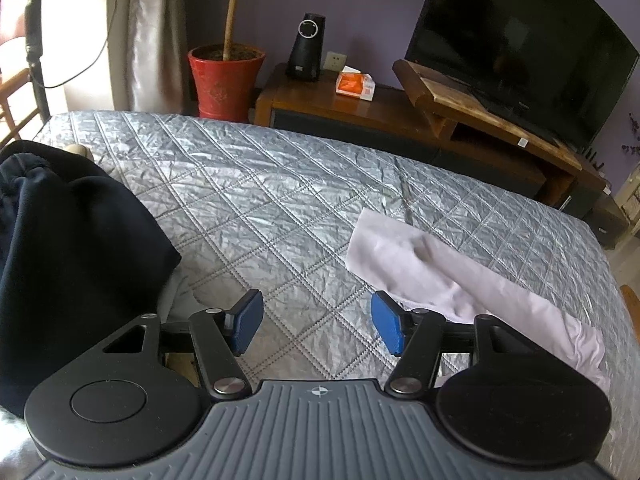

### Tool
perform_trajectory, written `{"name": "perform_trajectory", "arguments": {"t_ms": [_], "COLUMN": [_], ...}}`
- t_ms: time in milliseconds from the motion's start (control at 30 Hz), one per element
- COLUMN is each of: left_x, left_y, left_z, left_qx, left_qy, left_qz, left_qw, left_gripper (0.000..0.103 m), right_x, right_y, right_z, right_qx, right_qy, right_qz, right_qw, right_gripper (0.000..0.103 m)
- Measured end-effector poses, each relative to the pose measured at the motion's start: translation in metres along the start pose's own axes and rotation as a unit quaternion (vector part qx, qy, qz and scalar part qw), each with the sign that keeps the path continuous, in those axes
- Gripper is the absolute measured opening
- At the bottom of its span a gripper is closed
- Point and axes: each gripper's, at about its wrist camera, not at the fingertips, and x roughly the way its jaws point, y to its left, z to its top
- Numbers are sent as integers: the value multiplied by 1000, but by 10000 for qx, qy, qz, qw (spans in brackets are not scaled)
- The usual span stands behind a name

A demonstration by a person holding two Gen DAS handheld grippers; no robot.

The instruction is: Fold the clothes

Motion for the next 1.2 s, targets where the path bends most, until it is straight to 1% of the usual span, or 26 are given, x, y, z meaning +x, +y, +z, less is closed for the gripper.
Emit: {"name": "perform_trajectory", "arguments": {"t_ms": [33,67,133,300,333,367,400,433,467,533,600,667,767,933,1033,1067,1100,1200], "left_x": [0,0,0,-2,-2,-2,-2,-2,-2,-3,-2,-3,-3,-3,-3,-3,-3,-2], "left_y": [0,0,1,2,3,4,4,5,5,6,7,7,6,3,2,1,1,1], "left_z": [0,0,0,0,1,1,1,2,2,2,2,2,2,1,1,1,1,1], "left_qx": [4,8,-19,-48,-57,-68,-79,-90,-97,-105,-110,-123,-109,-83,-68,-63,-63,-71], "left_qy": [-1,-2,-8,-11,-9,-10,-16,-19,-21,-27,-25,-27,-29,-32,-34,-35,-36,-21], "left_qz": [1,3,11,4,2,0,-5,-10,-14,-21,-19,-31,-41,-58,-68,-71,-73,-81], "left_qw": [10000,10000,10000,10000,10000,10000,10000,10000,9999,9999,9999,9999,9999,9999,9999,9999,9999,9999], "left_gripper": [67,67,67,68,69,69,70,70,70,70,70,70,70,70,70,71,71,71], "right_x": [2,4,8,16,17,17,18,21,24,26,24,17,-4,-36,-37,-36,-36,-43], "right_y": [1,1,1,6,7,7,7,8,10,8,-5,-20,-33,-39,-34,-31,-29,-37], "right_z": [2,4,7,13,13,13,13,12,11,11,11,10,12,27,36,37,36,18], "right_qx": [-63,-109,-200,-482,-469,-405,-356,-348,-340,-179,310,778,1148,1496,1675,1746,1832,2224], "right_qy": [-3,1,7,-29,-46,-51,-44,0,45,82,69,-9,-227,-504,-562,-583,-594,-527], "right_qz": [-29,-87,-202,-536,-563,-522,-480,-433,-386,-297,-107,-2,-7,1,177,298,391,417], "right_qw": [10000,9999,9996,9974,9973,9978,9982,9985,9987,9994,9994,9970,9931,9875,9841,9825,9805,9726], "right_gripper": [51,58,64,63,57,45,37,13,3,4,3,3,3,3,3,3,3,3]}}
